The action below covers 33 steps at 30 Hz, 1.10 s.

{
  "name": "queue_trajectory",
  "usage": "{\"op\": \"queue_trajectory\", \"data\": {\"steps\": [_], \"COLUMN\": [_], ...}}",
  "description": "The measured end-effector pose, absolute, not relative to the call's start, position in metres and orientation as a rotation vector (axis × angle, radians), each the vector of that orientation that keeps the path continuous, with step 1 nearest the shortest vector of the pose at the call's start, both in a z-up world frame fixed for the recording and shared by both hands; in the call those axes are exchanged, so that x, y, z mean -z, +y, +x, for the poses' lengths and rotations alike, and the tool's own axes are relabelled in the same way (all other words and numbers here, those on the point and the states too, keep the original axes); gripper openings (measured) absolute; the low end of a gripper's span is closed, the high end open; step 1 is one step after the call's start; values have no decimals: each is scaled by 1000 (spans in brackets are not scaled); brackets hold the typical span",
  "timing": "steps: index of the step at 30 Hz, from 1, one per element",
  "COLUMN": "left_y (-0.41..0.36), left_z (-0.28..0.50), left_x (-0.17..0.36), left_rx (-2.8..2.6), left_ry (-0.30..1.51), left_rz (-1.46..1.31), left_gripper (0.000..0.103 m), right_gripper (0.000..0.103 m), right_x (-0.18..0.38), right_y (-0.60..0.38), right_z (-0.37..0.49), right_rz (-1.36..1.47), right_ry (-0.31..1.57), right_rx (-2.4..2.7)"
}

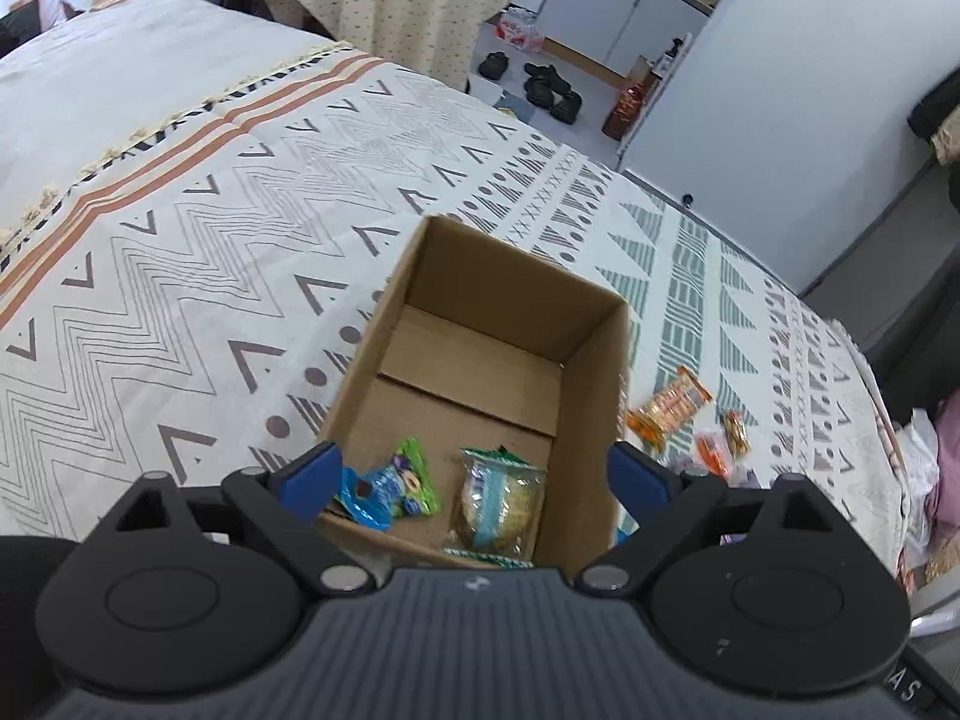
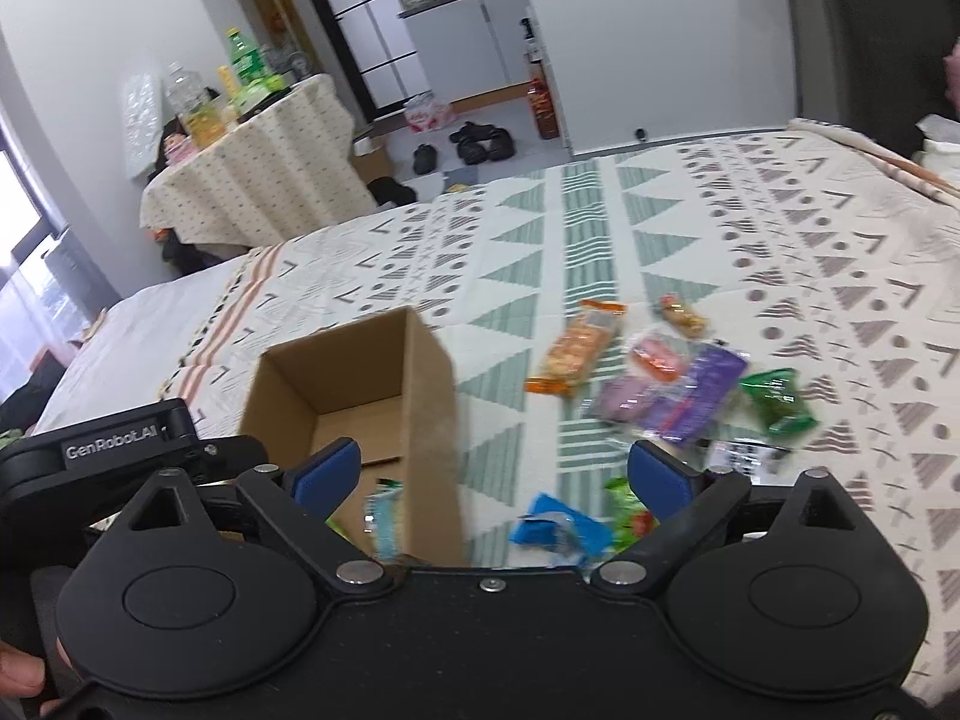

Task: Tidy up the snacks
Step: 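Carry both snacks over the cardboard box and open both tools to drop them, then reach the left tool to the blue wrapper while the right tool reaches the white rice-cake bag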

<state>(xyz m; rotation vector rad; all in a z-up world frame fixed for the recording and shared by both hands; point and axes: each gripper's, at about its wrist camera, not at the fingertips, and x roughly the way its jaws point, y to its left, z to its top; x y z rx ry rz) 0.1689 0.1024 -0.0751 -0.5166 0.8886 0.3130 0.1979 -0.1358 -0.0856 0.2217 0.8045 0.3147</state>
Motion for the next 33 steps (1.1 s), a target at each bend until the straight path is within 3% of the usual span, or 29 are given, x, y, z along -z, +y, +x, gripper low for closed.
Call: {"op": "queue_trajectory", "data": {"steps": [4, 33], "left_y": [89, -13], "left_z": [165, 167], "left_x": [73, 88], "left_rx": [-306, -205], "left_ry": [884, 983], "left_rz": [-509, -378], "left_gripper": [103, 103], "right_gripper": [99, 103], "right_x": [86, 124], "right_y": [-154, -255], "right_z": [194, 177], "right_rz": [230, 250], "right_ry": [793, 779], "right_rx": [-295, -254]}}
